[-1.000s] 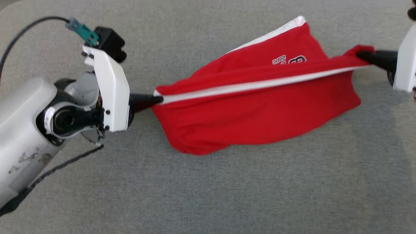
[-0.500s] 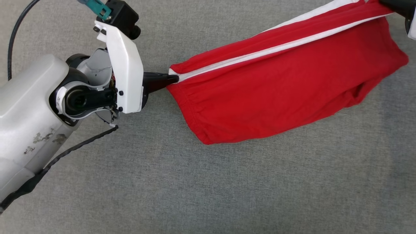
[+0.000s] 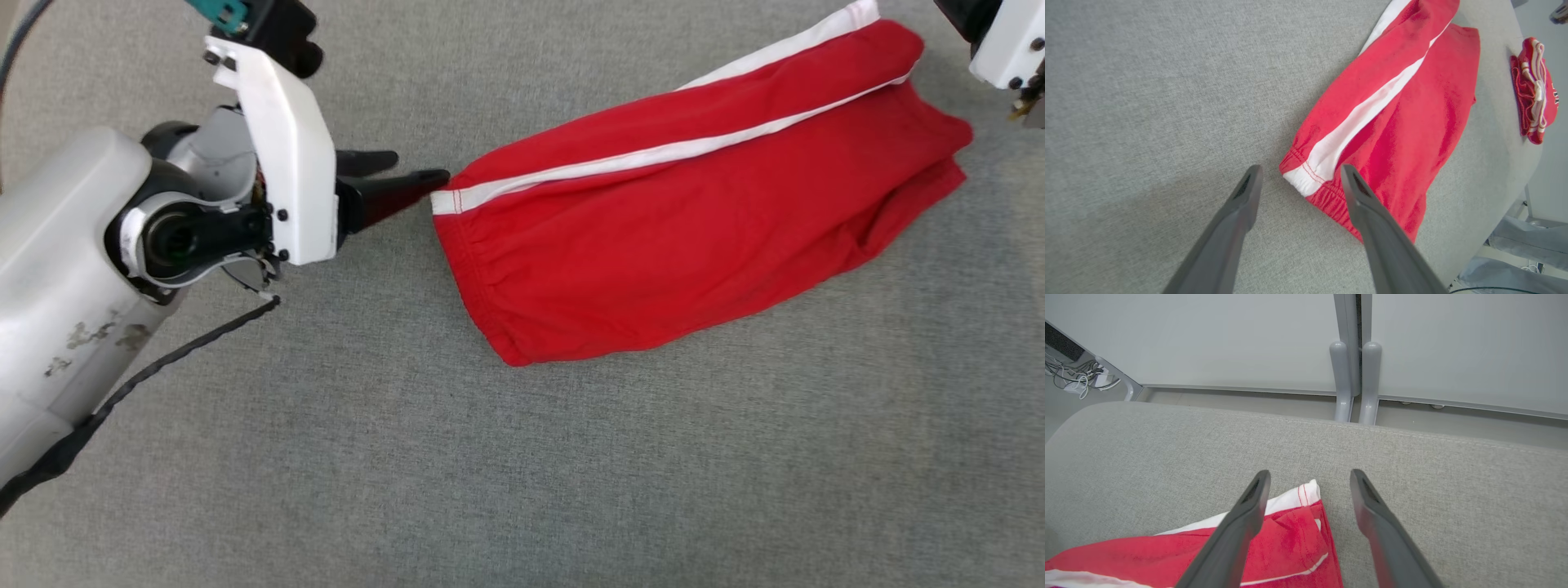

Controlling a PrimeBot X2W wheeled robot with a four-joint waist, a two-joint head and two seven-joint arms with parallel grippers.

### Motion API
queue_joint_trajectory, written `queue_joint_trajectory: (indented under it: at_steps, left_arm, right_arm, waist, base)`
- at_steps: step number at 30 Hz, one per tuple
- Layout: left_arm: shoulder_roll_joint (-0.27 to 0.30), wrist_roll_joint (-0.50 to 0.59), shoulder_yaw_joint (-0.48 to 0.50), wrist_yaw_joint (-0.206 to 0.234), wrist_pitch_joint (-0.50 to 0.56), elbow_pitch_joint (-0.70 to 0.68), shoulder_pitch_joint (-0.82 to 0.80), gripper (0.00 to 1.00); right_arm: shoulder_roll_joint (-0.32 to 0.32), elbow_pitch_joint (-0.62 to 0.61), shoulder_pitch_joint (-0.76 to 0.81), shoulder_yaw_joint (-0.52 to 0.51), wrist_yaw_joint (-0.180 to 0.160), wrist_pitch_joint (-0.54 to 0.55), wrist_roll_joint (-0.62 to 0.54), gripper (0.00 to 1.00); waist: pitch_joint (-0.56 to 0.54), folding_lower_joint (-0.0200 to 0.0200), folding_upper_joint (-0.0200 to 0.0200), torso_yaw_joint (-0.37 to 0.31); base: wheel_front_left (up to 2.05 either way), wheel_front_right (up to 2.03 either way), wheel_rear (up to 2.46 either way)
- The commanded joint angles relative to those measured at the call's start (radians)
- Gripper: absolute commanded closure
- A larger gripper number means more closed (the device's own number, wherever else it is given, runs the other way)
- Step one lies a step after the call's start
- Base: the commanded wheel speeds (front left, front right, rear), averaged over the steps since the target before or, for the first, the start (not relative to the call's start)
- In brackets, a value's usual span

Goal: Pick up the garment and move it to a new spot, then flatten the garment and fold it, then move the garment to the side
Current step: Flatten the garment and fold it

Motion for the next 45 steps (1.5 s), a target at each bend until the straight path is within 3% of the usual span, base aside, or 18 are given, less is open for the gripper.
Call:
queue_joint_trajectory:
  at_steps: [1, 4, 5, 8, 12, 15, 21, 25, 28, 35, 45]
  left_arm:
    - [0.02, 0.026, 0.012, -0.007, -0.032, -0.004, 0.012, 0.0]
    - [0.043, 0.085, 0.04, -0.011, -0.149, -0.028, 0.019, 0.0]
    - [0.043, 0.085, 0.04, -0.011, -0.149, -0.028, 0.019, 0.0]
    - [0.063, 0.191, 0.053, 0.008, -0.313, -0.039, 0.053, 0.0]
    - [0.076, 0.289, 0.075, 0.067, -0.518, -0.057, 0.126, 0.0]
    - [0.083, 0.35, 0.084, 0.135, -0.663, -0.077, 0.209, 0.0]
    - [0.069, 0.381, 0.142, 0.278, -0.917, -0.179, 0.425, 0.0]
    - [0.037, 0.409, 0.207, 0.342, -0.949, -0.271, 0.566, 0.0]
    - [-0.019, 0.488, 0.294, 0.37, -0.95, -0.34, 0.664, 0.0]
    - [-0.143, 0.711, 0.422, 0.331, -0.95, -0.396, 0.834, 0.0]
    - [-0.262, 0.832, 0.52, 0.217, -0.95, -0.341, 0.929, 0.0]
  right_arm:
    - [-0.004, -0.016, 0.028, 0.01, 0.0, -0.068, 0.017, 0.0]
    - [-0.024, -0.044, 0.062, 0.031, 0.0, -0.207, 0.026, 0.0]
    - [-0.024, -0.044, 0.062, 0.031, 0.0, -0.207, 0.026, 0.0]
    - [-0.042, -0.062, 0.121, 0.067, 0.0, -0.345, 0.026, 0.0]
    - [-0.055, -0.047, 0.211, 0.086, 0.0, -0.504, 0.042, 0.0]
    - [-0.055, -0.023, 0.272, 0.111, 0.0, -0.577, 0.061, 0.0]
    - [-0.044, 0.088, 0.339, 0.156, 0.0, -0.628, 0.112, 0.0]
    - [-0.053, 0.177, 0.331, 0.178, 0.0, -0.602, 0.161, 0.0]
    - [-0.072, 0.224, 0.324, 0.202, 0.0, -0.557, 0.21, 0.0]
    - [-0.115, 0.354, 0.299, 0.207, 0.0, -0.507, 0.297, 0.0]
    - [-0.097, 0.484, 0.288, 0.193, 0.0, -0.348, 0.432, 0.0]
  waist:
    - [-0.038, 0.0, 0.0, -0.019]
    - [-0.073, 0.0, 0.0, -0.03]
    - [-0.073, 0.0, 0.0, -0.03]
    - [-0.106, 0.0, 0.0, -0.036]
    - [-0.147, 0.0, 0.0, -0.036]
    - [-0.175, 0.0, 0.0, -0.032]
    - [-0.211, 0.0, 0.0, -0.002]
    - [-0.206, 0.0, 0.0, 0.046]
    - [-0.201, 0.0, 0.0, 0.087]
    - [-0.207, 0.0, 0.0, 0.183]
    - [-0.204, 0.0, 0.0, 0.237]
  base:
    - [0.0, 0.0, 0.0]
    - [0.0, 0.0, 0.0]
    - [0.0, 0.0, 0.0]
    - [0.0, 0.0, 0.0]
    - [0.0, 0.0, 0.0]
    - [0.0, 0.0, 0.0]
    - [0.0, 0.0, 0.0]
    - [0.0, 0.0, 0.0]
    - [0.0, 0.0, 0.0]
    - [0.0, 0.0, 0.0]
    - [0.0, 0.0, 0.0]
